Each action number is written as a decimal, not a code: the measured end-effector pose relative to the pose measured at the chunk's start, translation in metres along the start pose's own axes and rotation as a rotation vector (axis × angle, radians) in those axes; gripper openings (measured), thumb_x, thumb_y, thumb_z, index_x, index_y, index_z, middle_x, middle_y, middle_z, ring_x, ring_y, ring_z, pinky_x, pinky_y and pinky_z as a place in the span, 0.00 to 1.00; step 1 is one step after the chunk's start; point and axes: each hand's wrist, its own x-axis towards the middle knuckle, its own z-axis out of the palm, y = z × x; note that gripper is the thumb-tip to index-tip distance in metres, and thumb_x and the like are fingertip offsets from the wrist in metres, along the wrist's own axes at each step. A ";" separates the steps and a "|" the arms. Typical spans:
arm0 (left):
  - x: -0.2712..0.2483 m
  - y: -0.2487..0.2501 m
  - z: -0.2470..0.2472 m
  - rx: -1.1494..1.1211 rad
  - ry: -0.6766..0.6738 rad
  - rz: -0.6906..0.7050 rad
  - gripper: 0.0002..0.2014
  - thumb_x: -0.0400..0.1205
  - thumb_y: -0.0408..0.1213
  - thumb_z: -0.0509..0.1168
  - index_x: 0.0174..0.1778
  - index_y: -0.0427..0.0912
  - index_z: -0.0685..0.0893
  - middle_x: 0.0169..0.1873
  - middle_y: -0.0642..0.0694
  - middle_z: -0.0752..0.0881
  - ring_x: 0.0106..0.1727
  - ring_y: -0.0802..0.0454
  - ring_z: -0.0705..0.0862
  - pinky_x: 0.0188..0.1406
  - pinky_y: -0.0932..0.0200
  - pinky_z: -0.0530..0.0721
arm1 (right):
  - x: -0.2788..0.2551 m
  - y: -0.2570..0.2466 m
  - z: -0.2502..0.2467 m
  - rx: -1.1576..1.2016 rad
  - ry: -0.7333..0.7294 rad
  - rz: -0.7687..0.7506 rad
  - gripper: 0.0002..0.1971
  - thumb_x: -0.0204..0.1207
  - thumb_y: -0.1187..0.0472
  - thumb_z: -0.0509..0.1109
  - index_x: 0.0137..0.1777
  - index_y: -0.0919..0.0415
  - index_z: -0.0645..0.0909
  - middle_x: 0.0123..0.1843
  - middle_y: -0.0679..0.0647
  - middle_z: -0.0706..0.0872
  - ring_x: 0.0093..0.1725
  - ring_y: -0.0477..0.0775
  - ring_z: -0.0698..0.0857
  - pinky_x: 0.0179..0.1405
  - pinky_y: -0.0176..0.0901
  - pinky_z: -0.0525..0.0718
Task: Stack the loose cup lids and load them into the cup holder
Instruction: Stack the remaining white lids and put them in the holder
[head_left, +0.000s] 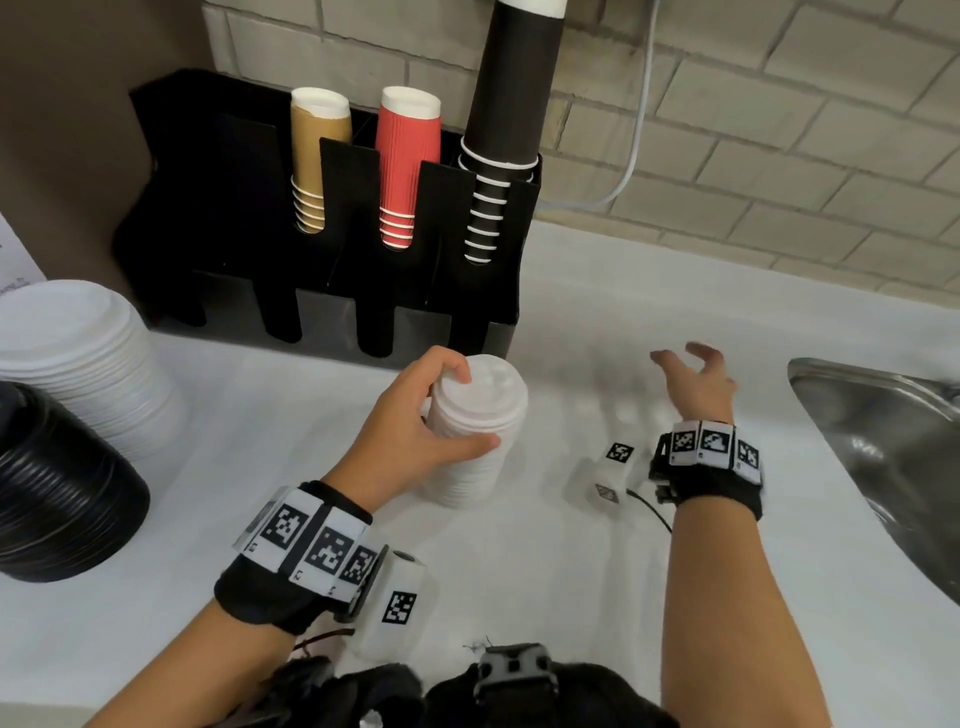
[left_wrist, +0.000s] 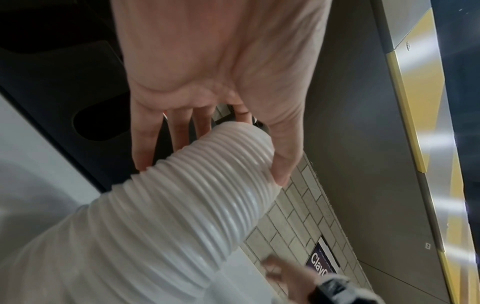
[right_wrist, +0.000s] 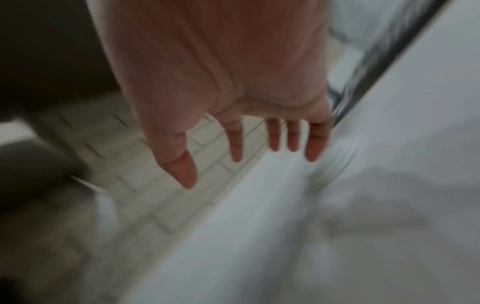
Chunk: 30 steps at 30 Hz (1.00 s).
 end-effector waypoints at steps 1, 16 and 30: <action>0.000 0.000 0.000 0.003 0.001 -0.001 0.24 0.69 0.39 0.81 0.51 0.59 0.74 0.58 0.59 0.79 0.63 0.55 0.77 0.58 0.41 0.83 | 0.014 0.007 -0.005 -0.107 0.021 0.131 0.32 0.74 0.49 0.73 0.76 0.53 0.68 0.77 0.64 0.63 0.73 0.69 0.70 0.72 0.60 0.71; -0.001 0.006 -0.002 -0.007 -0.033 -0.015 0.21 0.73 0.39 0.78 0.50 0.59 0.73 0.59 0.58 0.79 0.63 0.54 0.78 0.59 0.40 0.84 | 0.053 0.035 -0.019 -0.948 -0.270 -0.022 0.24 0.71 0.48 0.75 0.61 0.64 0.83 0.58 0.61 0.85 0.52 0.62 0.82 0.49 0.45 0.78; -0.001 0.008 -0.004 -0.082 -0.056 -0.045 0.27 0.73 0.41 0.78 0.61 0.58 0.70 0.63 0.64 0.78 0.64 0.72 0.76 0.63 0.62 0.79 | -0.073 -0.037 -0.009 0.109 -0.690 -0.579 0.25 0.60 0.53 0.78 0.56 0.39 0.75 0.56 0.41 0.83 0.51 0.48 0.85 0.43 0.35 0.83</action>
